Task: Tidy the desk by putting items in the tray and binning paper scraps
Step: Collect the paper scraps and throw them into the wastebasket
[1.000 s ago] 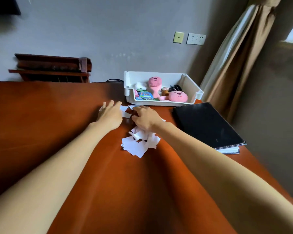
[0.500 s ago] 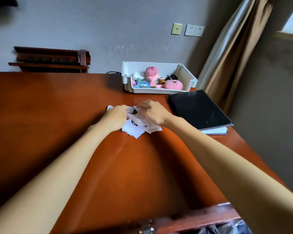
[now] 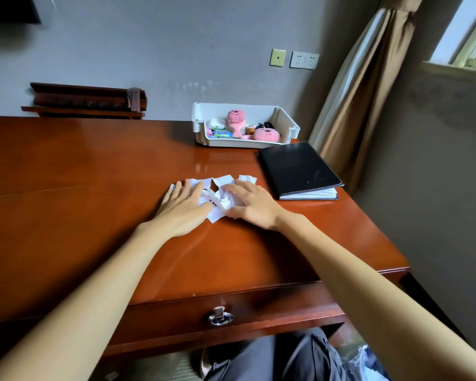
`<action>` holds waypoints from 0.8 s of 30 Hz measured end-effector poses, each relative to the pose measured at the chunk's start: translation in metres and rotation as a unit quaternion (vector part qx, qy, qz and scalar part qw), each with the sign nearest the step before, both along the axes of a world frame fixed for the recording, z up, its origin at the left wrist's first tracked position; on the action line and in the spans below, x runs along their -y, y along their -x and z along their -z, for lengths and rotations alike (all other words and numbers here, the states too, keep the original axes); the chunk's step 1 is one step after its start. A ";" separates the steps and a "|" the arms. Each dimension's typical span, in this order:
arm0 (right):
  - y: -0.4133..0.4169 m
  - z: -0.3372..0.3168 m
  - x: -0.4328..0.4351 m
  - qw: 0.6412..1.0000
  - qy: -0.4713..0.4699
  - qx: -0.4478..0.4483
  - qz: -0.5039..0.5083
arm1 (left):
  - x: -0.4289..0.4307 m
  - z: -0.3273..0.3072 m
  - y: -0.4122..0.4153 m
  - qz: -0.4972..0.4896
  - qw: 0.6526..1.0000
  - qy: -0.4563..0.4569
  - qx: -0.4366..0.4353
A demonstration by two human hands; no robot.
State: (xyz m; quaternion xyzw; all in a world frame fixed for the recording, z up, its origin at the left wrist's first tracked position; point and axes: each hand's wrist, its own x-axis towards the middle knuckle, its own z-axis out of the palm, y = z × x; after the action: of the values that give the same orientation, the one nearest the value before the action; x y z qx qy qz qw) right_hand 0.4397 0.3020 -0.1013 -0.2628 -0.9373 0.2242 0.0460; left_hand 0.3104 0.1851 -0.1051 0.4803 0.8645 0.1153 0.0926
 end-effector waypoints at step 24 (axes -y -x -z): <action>-0.002 -0.010 -0.004 0.941 -0.086 -0.256 0.205 | -0.022 -0.015 0.004 -0.122 0.963 -0.238 -0.037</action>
State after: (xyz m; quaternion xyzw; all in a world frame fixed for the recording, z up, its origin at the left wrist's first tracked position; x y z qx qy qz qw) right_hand 0.4412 0.3062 -0.0910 -0.3781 -0.8353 0.1883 0.3518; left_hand 0.3066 0.2076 -0.0897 0.3836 0.8668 0.3104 -0.0717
